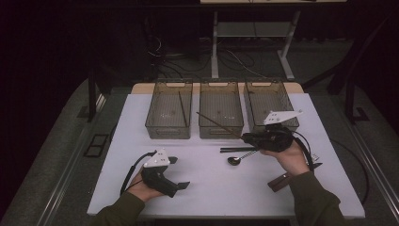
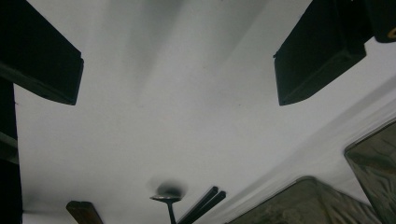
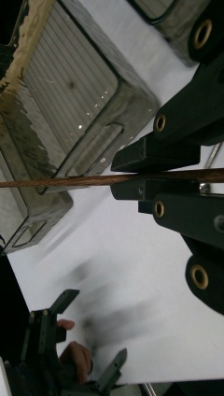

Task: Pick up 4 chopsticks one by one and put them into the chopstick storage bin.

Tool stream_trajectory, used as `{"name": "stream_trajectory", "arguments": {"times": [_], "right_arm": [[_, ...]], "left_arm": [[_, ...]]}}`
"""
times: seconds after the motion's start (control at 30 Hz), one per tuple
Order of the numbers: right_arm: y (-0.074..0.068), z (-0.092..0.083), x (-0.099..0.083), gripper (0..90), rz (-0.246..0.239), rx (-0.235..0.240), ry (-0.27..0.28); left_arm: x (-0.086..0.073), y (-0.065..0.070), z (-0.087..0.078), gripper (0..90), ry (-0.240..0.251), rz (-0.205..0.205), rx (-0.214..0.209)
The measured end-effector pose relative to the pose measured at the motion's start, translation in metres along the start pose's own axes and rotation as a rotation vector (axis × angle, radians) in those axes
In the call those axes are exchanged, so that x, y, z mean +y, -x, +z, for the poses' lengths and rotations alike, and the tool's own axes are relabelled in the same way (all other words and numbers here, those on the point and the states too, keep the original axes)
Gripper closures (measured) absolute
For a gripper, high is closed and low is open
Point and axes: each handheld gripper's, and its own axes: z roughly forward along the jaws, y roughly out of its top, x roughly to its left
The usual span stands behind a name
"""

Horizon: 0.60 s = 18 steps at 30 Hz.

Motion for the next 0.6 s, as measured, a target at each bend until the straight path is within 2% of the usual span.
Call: {"name": "stream_trajectory", "arguments": {"times": [0.17, 0.6], "right_arm": [[-0.004, 0.014, 0.013, 84.4, -0.002, -0.035, -0.005], [-0.004, 0.060, 0.053, 84.5, 0.042, -0.076, -0.017]], "left_arm": [[0.000, -0.001, 0.000, 0.3, -0.001, -0.002, 0.008], [-0.001, -0.002, -0.001, 0.3, 0.009, -0.011, 0.007]]}}
